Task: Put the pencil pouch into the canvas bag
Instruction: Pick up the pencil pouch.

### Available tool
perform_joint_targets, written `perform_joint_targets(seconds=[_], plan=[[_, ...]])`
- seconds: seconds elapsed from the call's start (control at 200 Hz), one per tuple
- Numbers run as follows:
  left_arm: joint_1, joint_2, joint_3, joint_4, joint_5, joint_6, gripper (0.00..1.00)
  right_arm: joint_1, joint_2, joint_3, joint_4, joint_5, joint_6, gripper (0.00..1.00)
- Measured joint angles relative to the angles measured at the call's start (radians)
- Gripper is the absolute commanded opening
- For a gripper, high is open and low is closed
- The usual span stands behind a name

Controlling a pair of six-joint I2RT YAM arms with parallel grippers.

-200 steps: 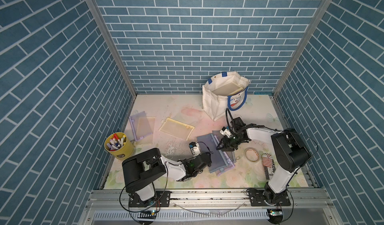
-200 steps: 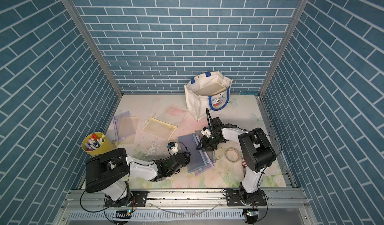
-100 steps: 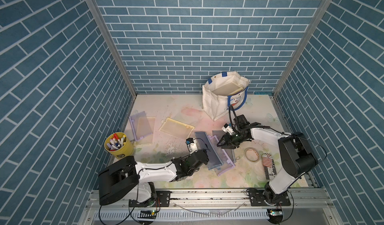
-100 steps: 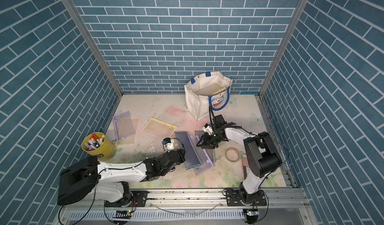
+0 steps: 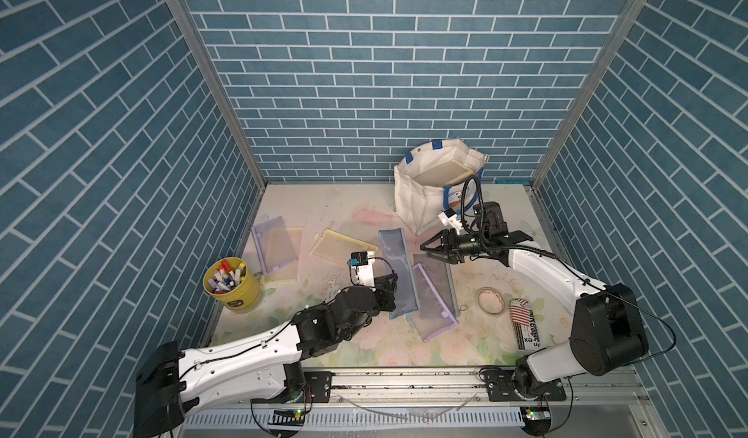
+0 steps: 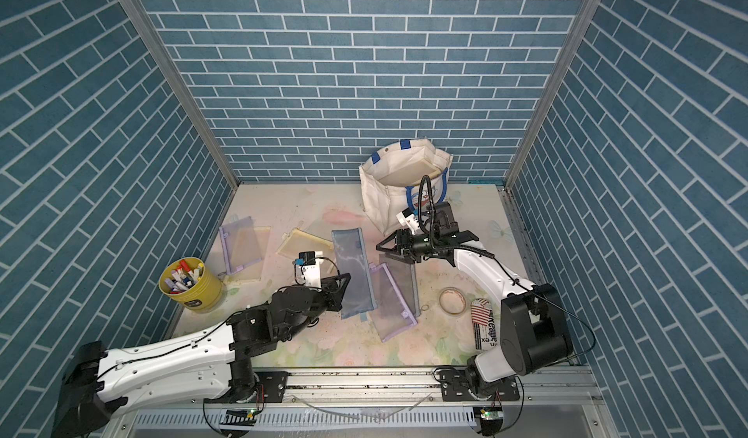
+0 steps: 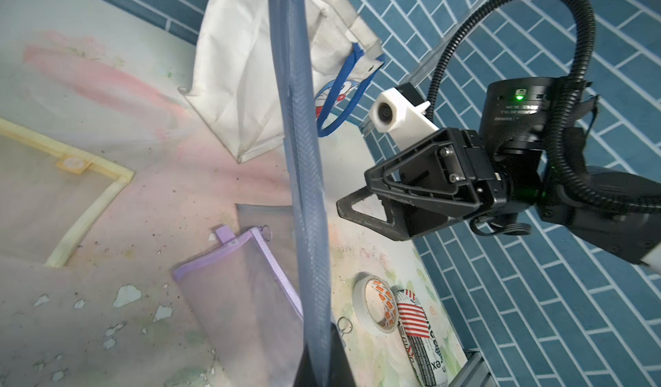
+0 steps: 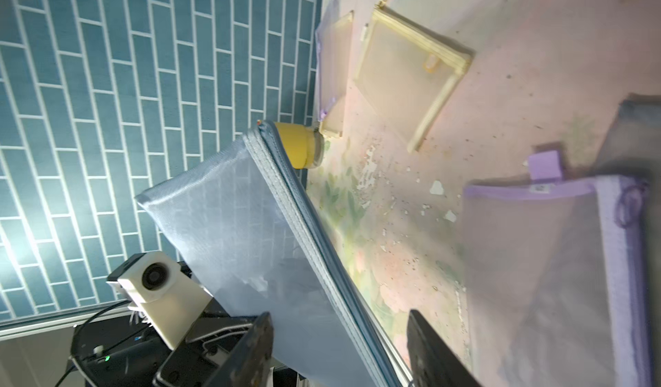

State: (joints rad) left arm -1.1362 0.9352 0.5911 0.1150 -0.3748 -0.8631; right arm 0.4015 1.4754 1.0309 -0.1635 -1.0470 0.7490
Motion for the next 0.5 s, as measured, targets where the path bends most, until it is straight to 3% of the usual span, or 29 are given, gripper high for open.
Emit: perform_joint_targets(seconds=[0.21, 0.5], plan=[[0.0, 0.044, 0.083, -0.004, 0.064, 0.076, 0.0, 0.021, -0.007, -0.026, 0.2, -0.053, 0.092, 0.61], [0.0, 0.088, 0.118, 0.039, 0.123, 0.121, 0.0, 0.03, -0.049, -0.089, 0.244, -0.074, 0.12, 0.63]])
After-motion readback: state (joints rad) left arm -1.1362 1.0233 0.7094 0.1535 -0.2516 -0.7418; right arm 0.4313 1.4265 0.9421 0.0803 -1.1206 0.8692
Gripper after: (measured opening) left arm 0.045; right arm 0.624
